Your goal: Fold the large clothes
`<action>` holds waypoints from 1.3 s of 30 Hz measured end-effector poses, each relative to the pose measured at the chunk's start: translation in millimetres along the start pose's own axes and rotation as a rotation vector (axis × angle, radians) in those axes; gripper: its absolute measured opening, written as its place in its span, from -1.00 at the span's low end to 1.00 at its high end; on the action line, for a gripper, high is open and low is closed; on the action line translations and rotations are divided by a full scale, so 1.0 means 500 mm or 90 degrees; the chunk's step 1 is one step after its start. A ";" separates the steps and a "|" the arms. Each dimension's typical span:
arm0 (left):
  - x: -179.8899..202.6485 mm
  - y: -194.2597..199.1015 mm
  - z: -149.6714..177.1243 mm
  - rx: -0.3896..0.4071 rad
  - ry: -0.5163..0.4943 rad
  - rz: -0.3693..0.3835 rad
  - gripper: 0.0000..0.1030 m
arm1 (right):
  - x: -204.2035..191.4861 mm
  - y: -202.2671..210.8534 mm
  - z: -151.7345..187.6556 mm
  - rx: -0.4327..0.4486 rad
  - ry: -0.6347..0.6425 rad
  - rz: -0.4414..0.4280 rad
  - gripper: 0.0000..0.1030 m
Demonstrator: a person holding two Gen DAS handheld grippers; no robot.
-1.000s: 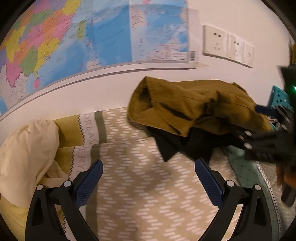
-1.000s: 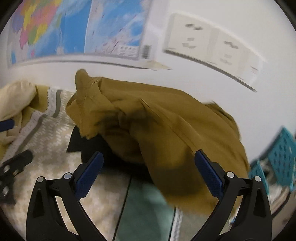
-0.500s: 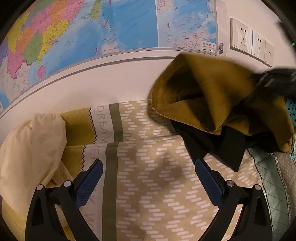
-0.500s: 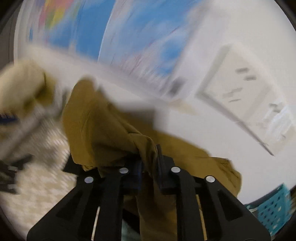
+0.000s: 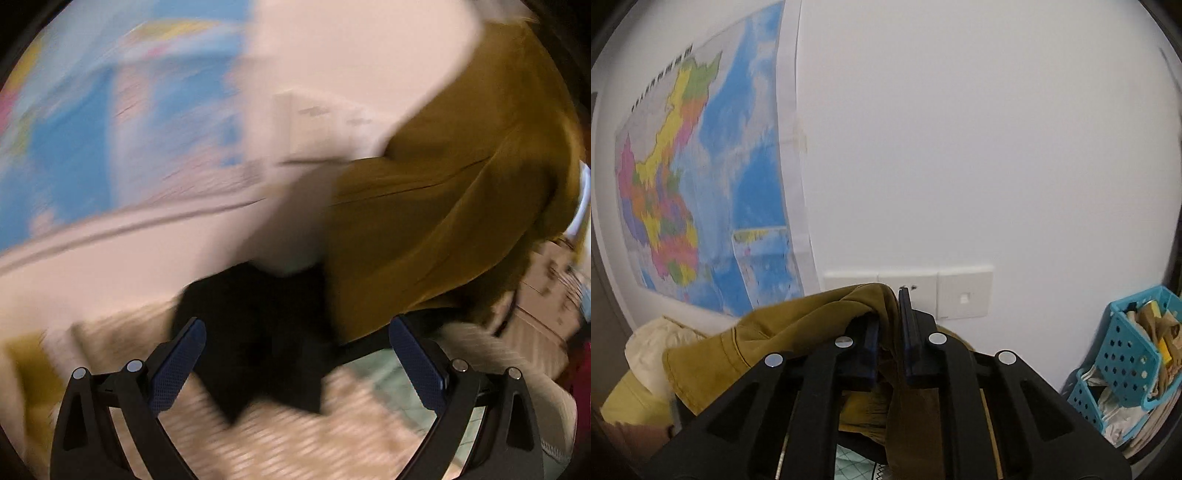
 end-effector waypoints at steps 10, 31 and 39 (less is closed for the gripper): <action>0.103 -0.151 0.010 -0.047 -0.145 -0.047 0.71 | -0.011 0.016 -0.010 0.002 -0.006 -0.008 -0.81; 0.150 0.475 -0.444 0.360 -0.066 -0.081 -1.00 | 0.006 0.602 -0.247 0.276 0.015 -0.010 -0.82; 0.194 0.836 -0.374 0.380 -0.120 -0.209 -0.98 | -0.089 0.726 -0.190 0.250 0.031 -0.158 -0.81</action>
Point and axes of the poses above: each gripper's, at about its wrist camera, not at the fingertips, and y roughly against the way its jaws point, x to its right, z to its underside, the point moved 8 cm from there along -y, roughly the way its jaws point, and after that the axes turned 8 degrees about z, right-handed, at the moved point
